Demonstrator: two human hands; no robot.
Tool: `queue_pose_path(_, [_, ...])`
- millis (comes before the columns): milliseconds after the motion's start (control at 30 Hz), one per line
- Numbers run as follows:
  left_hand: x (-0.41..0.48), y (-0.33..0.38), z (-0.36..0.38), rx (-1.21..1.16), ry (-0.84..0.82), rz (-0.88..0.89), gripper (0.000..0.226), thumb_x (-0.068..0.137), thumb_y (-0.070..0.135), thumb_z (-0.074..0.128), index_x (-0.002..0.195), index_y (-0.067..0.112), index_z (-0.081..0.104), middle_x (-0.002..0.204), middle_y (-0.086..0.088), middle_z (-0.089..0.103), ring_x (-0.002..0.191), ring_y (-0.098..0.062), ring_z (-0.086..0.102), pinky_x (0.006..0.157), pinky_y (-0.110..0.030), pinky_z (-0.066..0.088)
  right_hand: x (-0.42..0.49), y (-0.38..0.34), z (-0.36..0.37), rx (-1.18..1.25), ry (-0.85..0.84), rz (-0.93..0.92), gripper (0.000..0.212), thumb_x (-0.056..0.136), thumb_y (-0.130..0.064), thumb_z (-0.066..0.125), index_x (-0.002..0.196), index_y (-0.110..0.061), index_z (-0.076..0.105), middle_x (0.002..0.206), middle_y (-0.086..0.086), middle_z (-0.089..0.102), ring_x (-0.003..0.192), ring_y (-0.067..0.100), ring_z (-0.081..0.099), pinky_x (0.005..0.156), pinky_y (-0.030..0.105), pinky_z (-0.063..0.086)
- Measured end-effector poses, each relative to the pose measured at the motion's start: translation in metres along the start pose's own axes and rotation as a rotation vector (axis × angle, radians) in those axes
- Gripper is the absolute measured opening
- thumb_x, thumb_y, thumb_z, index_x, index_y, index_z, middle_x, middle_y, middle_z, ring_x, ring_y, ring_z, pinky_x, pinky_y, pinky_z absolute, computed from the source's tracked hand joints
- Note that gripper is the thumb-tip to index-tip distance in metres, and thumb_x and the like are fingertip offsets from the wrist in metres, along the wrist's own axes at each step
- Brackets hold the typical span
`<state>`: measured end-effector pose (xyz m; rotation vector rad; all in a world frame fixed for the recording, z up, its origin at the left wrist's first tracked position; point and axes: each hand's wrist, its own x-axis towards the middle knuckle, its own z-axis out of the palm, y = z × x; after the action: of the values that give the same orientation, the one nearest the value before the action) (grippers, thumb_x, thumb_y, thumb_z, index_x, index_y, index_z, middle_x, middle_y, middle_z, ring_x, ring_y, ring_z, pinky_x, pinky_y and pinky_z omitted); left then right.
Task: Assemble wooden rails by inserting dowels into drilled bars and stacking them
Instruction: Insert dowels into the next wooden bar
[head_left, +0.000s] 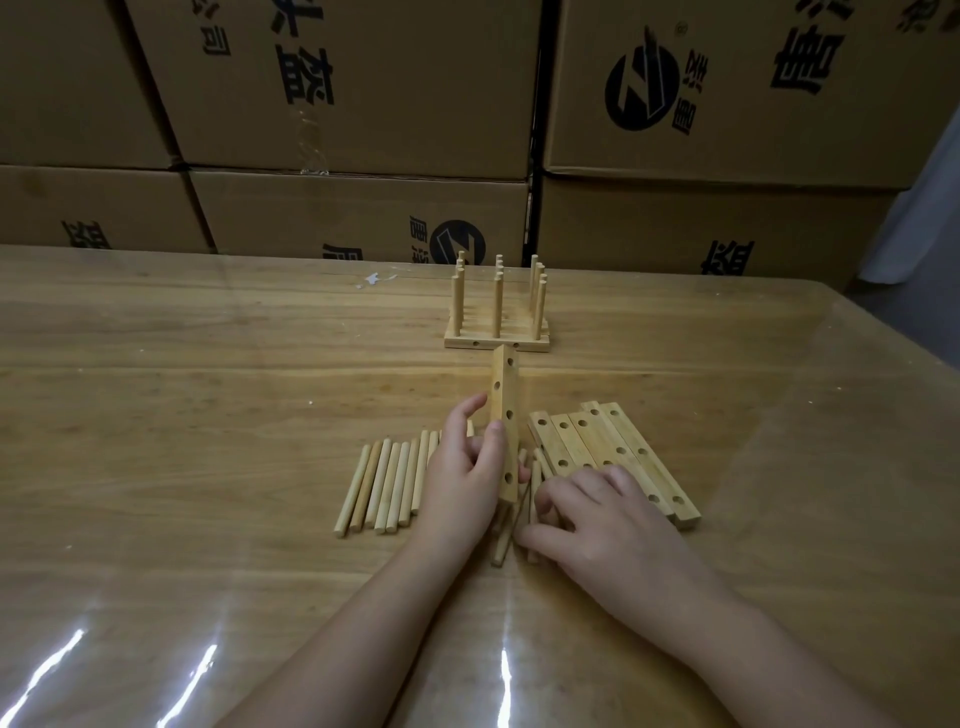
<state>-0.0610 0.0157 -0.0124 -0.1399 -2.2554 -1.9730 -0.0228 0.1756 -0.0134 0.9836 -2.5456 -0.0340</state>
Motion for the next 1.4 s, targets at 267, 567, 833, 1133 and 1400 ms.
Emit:
queue_pose_path(267, [0.002, -0.004, -0.001, 0.053, 0.019, 0.004, 0.029, 0.098, 0.032, 0.046, 0.127, 0.033, 0.046, 0.058, 0.004, 0.062, 0.047, -0.007, 0.051, 0.045, -0.022, 0.041, 0.002, 0.004, -0.009, 0.431, 0.408, 0.178, 0.015, 0.091, -0.026, 0.049, 0.103, -0.026, 0.058, 0.114, -0.013, 0.063, 0.111, -0.001, 0.053, 0.108, 0.034, 0.027])
queue_pose_path(567, [-0.001, -0.001, -0.001, 0.094, -0.112, 0.039, 0.031, 0.096, 0.029, 0.050, 0.127, 0.033, 0.052, 0.082, -0.003, 0.070, 0.075, -0.013, 0.068, 0.071, -0.036, 0.058, 0.002, 0.023, -0.002, 0.819, 0.308, 0.674, 0.020, 0.087, -0.022, 0.063, 0.092, -0.041, 0.058, 0.084, -0.025, 0.067, 0.084, -0.010, 0.061, 0.071, 0.006, 0.045])
queue_pose_path(833, [-0.003, -0.001, 0.000, 0.166, -0.160, 0.091, 0.037, 0.096, 0.032, 0.050, 0.132, 0.038, 0.047, 0.087, 0.007, 0.069, 0.080, 0.004, 0.064, 0.069, -0.011, 0.050, 0.001, 0.023, 0.005, 0.800, 0.315, 0.654, 0.021, 0.088, -0.021, 0.060, 0.094, -0.040, 0.054, 0.075, -0.018, 0.068, 0.077, -0.012, 0.061, 0.066, 0.002, 0.042])
queue_pose_path(1133, [-0.003, 0.002, -0.001, 0.099, -0.125, 0.126, 0.029, 0.101, 0.029, 0.036, 0.111, 0.054, 0.046, 0.075, 0.014, 0.064, 0.067, 0.003, 0.059, 0.058, -0.013, 0.048, 0.001, 0.023, 0.006, 0.881, 0.395, 0.700, 0.015, 0.091, -0.022, 0.054, 0.088, -0.036, 0.059, 0.072, -0.015, 0.066, 0.058, 0.002, 0.059, 0.051, 0.012, 0.045])
queue_pose_path(1400, [-0.002, 0.000, 0.000, 0.046, -0.134, 0.093, 0.026, 0.102, 0.024, 0.037, 0.108, 0.042, 0.055, 0.059, 0.010, 0.062, 0.052, -0.002, 0.055, 0.049, -0.018, 0.046, -0.001, 0.024, 0.007, 0.926, 0.457, 0.690, 0.024, 0.097, -0.019, 0.042, 0.088, -0.031, 0.060, 0.054, -0.007, 0.052, 0.041, 0.002, 0.041, 0.040, 0.013, 0.030])
